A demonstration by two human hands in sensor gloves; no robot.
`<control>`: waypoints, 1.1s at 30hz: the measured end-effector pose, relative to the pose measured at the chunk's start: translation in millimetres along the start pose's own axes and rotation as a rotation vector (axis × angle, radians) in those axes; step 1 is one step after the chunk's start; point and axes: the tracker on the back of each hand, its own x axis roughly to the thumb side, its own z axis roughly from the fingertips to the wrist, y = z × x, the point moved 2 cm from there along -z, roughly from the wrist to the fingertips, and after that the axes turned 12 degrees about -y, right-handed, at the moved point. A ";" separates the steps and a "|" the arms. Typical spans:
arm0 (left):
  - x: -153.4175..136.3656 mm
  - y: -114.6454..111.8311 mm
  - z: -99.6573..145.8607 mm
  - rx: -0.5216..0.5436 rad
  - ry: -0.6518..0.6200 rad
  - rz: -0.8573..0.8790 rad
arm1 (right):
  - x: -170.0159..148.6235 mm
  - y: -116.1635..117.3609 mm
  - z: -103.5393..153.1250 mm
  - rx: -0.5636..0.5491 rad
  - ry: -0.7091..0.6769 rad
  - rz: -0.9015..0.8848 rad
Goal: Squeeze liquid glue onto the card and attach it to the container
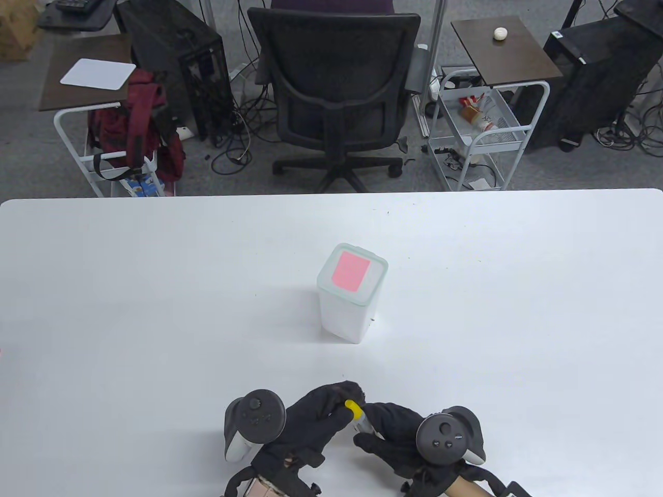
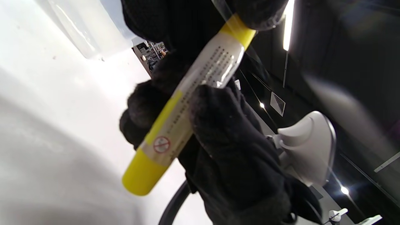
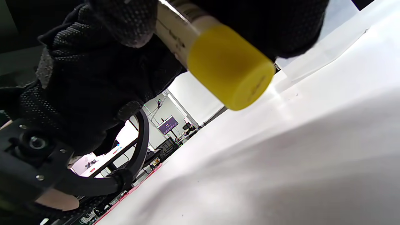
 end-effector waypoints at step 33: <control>18.4 -0.3 -0.1 0.054 -0.025 -0.363 | -4.5 -5.5 -3.6 0.031 -0.012 0.098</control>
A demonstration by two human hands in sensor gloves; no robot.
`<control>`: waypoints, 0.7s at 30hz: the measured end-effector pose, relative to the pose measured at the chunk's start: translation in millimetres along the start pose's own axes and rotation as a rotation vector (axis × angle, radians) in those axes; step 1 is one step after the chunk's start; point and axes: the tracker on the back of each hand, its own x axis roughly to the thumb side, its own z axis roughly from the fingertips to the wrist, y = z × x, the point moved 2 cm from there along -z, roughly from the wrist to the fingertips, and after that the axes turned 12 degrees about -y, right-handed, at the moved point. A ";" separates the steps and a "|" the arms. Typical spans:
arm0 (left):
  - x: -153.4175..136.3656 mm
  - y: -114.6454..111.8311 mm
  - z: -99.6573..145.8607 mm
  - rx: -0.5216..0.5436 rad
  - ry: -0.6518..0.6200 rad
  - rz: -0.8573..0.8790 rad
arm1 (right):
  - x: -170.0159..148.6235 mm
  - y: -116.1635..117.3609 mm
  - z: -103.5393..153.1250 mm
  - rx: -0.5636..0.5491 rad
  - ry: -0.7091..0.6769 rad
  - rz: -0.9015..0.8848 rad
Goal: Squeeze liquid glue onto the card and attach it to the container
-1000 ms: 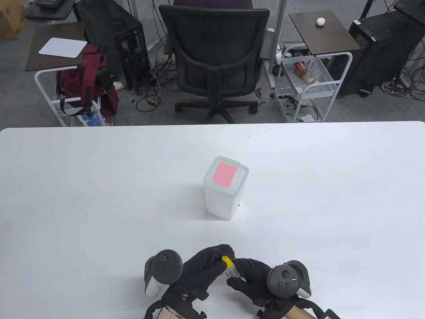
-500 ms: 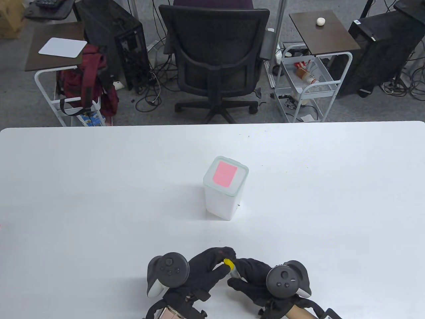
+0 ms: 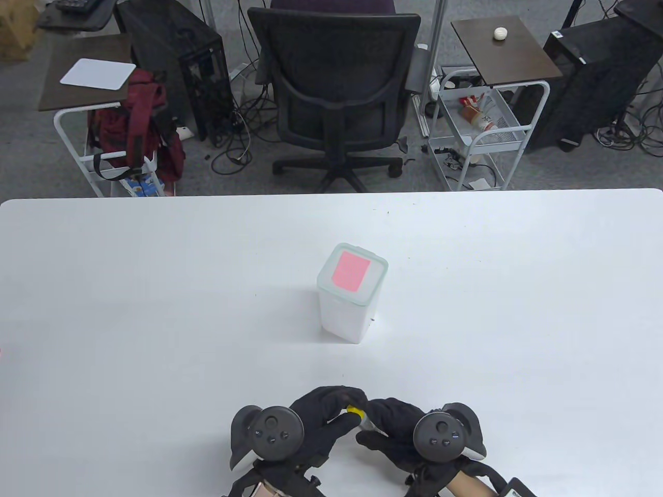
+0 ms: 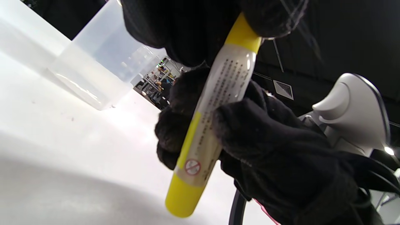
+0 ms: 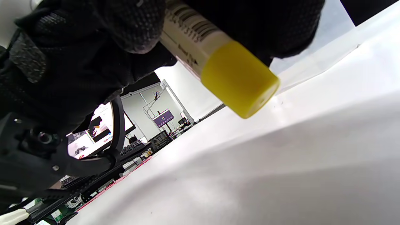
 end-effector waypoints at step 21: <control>-27.9 13.0 12.4 0.145 0.185 -0.047 | -119.4 -66.0 15.4 -0.397 0.620 -0.214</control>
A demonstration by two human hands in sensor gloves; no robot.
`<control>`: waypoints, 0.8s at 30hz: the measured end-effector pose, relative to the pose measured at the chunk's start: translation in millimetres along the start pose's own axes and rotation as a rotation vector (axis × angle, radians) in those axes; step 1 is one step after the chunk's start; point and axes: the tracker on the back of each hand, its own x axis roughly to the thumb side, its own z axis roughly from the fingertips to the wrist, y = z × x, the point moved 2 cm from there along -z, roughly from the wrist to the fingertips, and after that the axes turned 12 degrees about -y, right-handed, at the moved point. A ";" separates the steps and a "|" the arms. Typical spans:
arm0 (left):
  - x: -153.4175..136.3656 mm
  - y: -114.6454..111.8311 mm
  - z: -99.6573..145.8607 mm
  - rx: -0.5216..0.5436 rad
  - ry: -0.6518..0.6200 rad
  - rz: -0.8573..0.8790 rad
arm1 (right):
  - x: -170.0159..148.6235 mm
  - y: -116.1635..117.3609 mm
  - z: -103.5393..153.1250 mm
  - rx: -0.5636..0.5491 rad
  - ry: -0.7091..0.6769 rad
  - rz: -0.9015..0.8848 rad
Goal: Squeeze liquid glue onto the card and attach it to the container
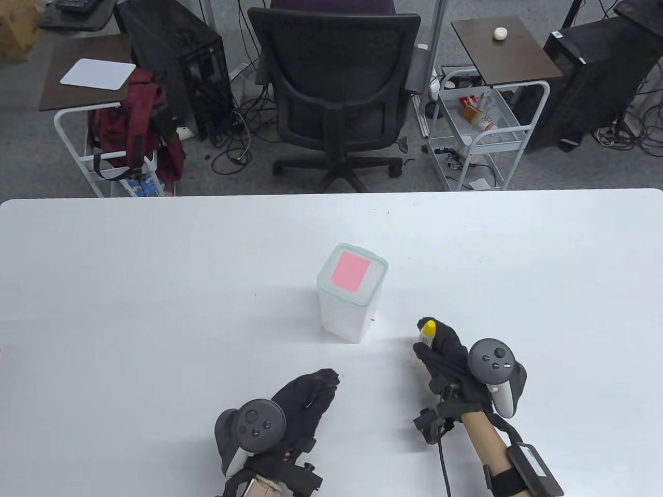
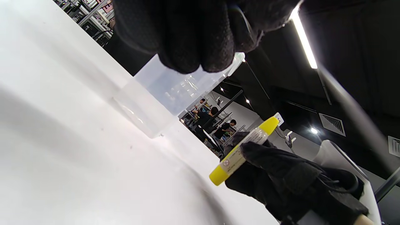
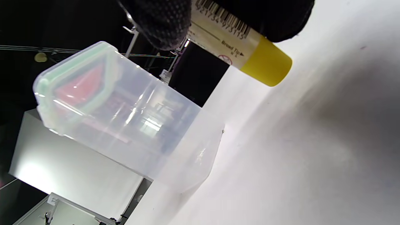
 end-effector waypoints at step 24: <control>-6.9 5.2 0.5 0.020 0.044 0.038 | 10.5 -36.6 34.9 -0.083 -0.105 0.118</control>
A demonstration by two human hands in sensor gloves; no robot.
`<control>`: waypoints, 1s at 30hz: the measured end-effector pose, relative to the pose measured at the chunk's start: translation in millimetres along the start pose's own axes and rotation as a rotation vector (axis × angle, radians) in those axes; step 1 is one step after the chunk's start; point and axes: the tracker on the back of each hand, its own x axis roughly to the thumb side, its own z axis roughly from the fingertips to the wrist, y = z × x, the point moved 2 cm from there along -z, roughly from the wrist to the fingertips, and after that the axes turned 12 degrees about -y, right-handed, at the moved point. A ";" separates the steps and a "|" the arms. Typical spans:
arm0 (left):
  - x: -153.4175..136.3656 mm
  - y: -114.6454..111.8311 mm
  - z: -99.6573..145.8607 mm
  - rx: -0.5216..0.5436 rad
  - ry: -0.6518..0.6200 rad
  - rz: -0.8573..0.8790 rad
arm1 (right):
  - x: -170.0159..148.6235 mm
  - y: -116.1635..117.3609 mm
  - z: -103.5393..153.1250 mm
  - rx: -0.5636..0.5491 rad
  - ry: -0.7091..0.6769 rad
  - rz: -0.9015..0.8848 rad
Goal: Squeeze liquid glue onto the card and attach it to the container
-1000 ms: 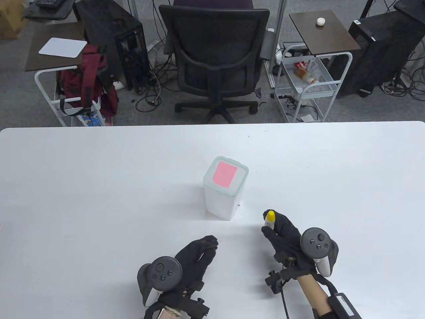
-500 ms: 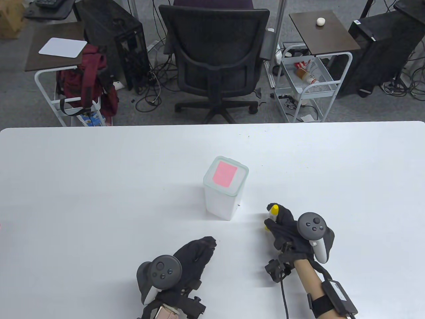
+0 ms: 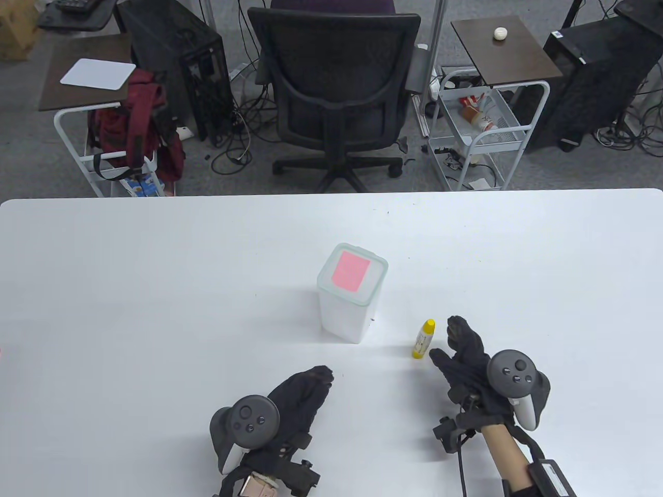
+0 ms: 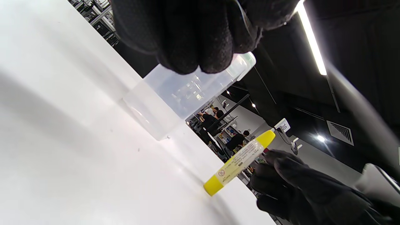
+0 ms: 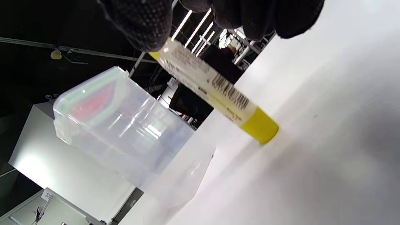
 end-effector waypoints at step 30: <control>10.7 28.1 -5.3 0.126 -0.024 -0.074 | 40.1 2.3 29.9 -0.091 -0.309 0.027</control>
